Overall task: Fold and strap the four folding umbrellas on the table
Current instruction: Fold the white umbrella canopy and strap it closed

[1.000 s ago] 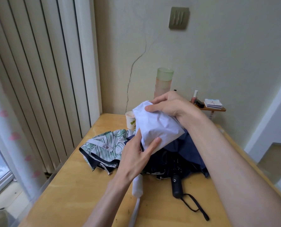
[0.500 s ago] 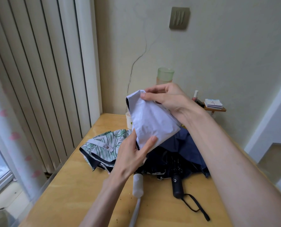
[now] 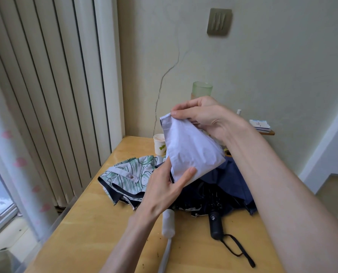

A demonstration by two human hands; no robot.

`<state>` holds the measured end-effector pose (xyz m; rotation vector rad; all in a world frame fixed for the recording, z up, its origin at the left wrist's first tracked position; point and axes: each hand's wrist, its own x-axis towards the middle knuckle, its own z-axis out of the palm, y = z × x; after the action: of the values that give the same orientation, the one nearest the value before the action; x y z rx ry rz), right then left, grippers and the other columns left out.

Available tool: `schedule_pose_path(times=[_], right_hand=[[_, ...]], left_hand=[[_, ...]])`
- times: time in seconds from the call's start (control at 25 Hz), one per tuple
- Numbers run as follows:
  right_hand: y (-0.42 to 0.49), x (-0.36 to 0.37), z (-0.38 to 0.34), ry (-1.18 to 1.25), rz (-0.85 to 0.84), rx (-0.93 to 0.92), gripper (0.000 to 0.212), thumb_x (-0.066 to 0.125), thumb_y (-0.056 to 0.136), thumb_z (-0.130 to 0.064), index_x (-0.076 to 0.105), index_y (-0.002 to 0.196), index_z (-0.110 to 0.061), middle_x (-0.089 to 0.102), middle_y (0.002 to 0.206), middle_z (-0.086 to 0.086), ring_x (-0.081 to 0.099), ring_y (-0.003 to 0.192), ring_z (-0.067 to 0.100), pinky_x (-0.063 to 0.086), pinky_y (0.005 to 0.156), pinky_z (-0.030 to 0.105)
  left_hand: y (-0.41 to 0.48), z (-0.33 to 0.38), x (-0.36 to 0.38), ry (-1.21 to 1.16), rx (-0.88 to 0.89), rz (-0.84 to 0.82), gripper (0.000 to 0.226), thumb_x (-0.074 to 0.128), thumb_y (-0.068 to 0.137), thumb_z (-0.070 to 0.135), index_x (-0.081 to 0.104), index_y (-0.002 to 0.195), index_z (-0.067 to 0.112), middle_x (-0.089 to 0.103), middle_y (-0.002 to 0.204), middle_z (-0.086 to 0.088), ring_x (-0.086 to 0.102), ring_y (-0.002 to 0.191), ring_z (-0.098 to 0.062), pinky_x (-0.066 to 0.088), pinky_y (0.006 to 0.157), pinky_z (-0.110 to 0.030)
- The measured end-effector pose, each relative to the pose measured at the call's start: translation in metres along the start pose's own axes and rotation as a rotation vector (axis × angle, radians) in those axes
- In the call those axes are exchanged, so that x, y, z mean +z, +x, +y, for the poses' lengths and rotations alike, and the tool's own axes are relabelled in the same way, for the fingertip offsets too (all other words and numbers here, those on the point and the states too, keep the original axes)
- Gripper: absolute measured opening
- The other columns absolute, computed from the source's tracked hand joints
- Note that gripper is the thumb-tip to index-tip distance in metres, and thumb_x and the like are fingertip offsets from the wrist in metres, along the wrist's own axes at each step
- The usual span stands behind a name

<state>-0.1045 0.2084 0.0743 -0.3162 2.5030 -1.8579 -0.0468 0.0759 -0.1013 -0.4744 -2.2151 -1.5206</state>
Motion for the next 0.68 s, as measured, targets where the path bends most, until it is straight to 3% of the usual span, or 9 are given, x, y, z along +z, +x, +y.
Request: schedule_pose_path(times=[0.12, 0.2, 0.28, 0.36, 0.44, 0.52, 0.6, 0.68], right_hand=[[-0.001, -0.001, 0.001, 0.029, 0.018, -0.071, 0.019, 0.092, 0.078, -0.009, 0.082, 0.093, -0.014, 0.077, 0.082, 0.003, 0.069, 0.07, 0.012, 0.057, 0.062, 0.02], [-0.001, -0.002, 0.001, -0.11, -0.013, -0.049, 0.031, 0.096, 0.075, -0.026, 0.082, 0.101, -0.017, 0.078, 0.083, 0.0, 0.074, 0.077, 0.014, 0.06, 0.066, 0.024], [0.002, 0.0, 0.001, -0.321, -0.044, -0.011, 0.046, 0.096, 0.072, -0.045, 0.083, 0.105, -0.015, 0.081, 0.093, 0.006, 0.078, 0.094, 0.023, 0.065, 0.084, 0.039], [0.004, 0.003, 0.002, -0.346, -0.026, -0.03, 0.036, 0.095, 0.076, -0.039, 0.084, 0.099, -0.013, 0.081, 0.099, 0.01, 0.078, 0.098, 0.024, 0.061, 0.092, 0.042], [0.004, 0.005, 0.002, -0.21, -0.058, -0.071, 0.014, 0.09, 0.083, -0.02, 0.084, 0.094, -0.014, 0.081, 0.097, 0.011, 0.077, 0.092, 0.024, 0.061, 0.09, 0.036], [0.006, 0.008, 0.005, -0.106, -0.093, -0.115, 0.006, 0.086, 0.086, -0.012, 0.084, 0.091, -0.015, 0.081, 0.098, 0.014, 0.078, 0.1, 0.028, 0.061, 0.099, 0.042], [0.009, 0.01, 0.008, -0.145, -0.045, -0.183, 0.009, 0.088, 0.087, -0.019, 0.085, 0.095, -0.014, 0.082, 0.095, 0.011, 0.078, 0.097, 0.023, 0.06, 0.101, 0.043], [0.011, 0.012, 0.008, -0.265, -0.026, -0.26, 0.019, 0.087, 0.088, -0.029, 0.085, 0.1, -0.015, 0.082, 0.09, 0.003, 0.075, 0.085, 0.009, 0.061, 0.092, 0.034]], left_hand=[[0.001, -0.001, 0.0, -0.028, -0.011, -0.009, 0.04, 0.059, 0.091, 0.072, 0.063, 0.112, 0.038, 0.071, 0.098, 0.021, 0.068, 0.087, -0.006, 0.053, 0.073, -0.025], [0.002, -0.003, -0.001, -0.03, -0.014, -0.011, 0.041, 0.06, 0.091, 0.073, 0.063, 0.116, 0.04, 0.073, 0.101, 0.019, 0.069, 0.09, -0.009, 0.057, 0.079, -0.037], [0.003, -0.005, -0.003, -0.001, -0.003, -0.01, 0.04, 0.06, 0.09, 0.075, 0.061, 0.117, 0.045, 0.072, 0.1, 0.015, 0.068, 0.087, -0.012, 0.056, 0.077, -0.043], [0.003, -0.007, -0.004, 0.03, 0.008, -0.018, 0.037, 0.06, 0.091, 0.075, 0.059, 0.116, 0.048, 0.072, 0.097, 0.013, 0.067, 0.084, -0.012, 0.056, 0.075, -0.043], [0.003, -0.007, -0.004, 0.044, 0.013, -0.023, 0.036, 0.061, 0.091, 0.074, 0.059, 0.116, 0.048, 0.072, 0.096, 0.013, 0.067, 0.083, -0.012, 0.056, 0.074, -0.043], [0.002, -0.006, -0.003, 0.038, 0.014, -0.026, 0.031, 0.061, 0.091, 0.074, 0.059, 0.111, 0.05, 0.071, 0.098, 0.019, 0.068, 0.086, -0.008, 0.056, 0.075, -0.037], [0.002, -0.003, -0.002, 0.02, 0.008, -0.022, 0.026, 0.062, 0.092, 0.071, 0.059, 0.104, 0.048, 0.071, 0.097, 0.022, 0.068, 0.088, -0.006, 0.054, 0.074, -0.031], [0.001, -0.002, -0.001, -0.03, -0.021, -0.026, 0.026, 0.064, 0.095, 0.065, 0.062, 0.107, 0.042, 0.072, 0.1, 0.023, 0.069, 0.091, -0.005, 0.055, 0.077, -0.031]])
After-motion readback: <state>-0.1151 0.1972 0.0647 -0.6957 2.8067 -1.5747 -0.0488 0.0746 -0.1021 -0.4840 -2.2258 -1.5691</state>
